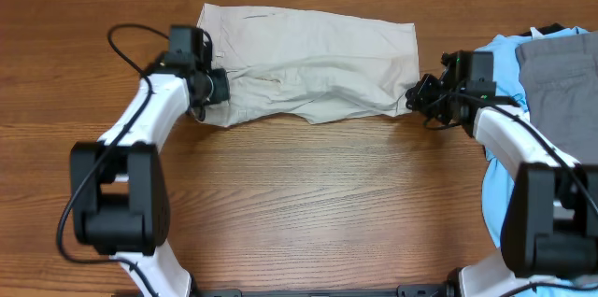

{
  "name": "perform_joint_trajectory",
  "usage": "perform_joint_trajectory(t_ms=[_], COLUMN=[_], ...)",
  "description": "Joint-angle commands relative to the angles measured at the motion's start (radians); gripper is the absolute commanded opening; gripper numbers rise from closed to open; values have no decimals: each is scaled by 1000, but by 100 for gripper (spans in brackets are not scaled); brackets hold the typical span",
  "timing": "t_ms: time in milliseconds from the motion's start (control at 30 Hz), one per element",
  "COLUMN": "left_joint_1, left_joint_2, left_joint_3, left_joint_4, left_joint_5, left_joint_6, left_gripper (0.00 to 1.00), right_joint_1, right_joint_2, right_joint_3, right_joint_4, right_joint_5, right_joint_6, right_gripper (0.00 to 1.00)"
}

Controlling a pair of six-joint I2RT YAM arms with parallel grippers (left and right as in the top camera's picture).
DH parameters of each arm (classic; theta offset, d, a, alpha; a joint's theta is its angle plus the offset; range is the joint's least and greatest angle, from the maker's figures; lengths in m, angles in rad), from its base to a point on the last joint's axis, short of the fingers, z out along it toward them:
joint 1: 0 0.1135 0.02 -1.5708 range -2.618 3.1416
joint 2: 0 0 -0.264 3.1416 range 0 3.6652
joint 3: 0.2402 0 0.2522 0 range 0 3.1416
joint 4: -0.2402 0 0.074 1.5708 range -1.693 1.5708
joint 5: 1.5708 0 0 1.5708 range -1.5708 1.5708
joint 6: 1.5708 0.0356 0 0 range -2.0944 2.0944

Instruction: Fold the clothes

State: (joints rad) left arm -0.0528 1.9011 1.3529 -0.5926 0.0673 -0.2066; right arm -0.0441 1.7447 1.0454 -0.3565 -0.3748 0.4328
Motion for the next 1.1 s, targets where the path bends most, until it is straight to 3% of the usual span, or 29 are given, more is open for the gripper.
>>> perform_joint_trajectory(t_ms=[0,233,533,667,867,1067], left_joint_1=[0,0,0,0,0,1], left_joint_2=[-150,-296,-304,-304,-304,-304], left_joint_3=[117,148,142,102,-61,-261], left_joint_4=[-97,-372,-674,-711,-674,-545], left_joint_5=[-27,-61,-169,-157,-80,-75], left_joint_6=[27,23,-46,-122,-125,-154], left_gripper=[4,4,7,14,4,4], right_joint_1=[-4,-4,-4,-4,-4,-4], right_joint_2=[-106,-256,-350,-348,-348,-348], right_joint_3=[76,102,100,65,-27,-46], right_joint_4=[-125,-489,-857,-921,-912,-881], right_joint_5=[-27,20,139,139,135,131], right_joint_6=[-74,-150,-149,-149,-141,-137], right_gripper=[4,4,4,4,4,4])
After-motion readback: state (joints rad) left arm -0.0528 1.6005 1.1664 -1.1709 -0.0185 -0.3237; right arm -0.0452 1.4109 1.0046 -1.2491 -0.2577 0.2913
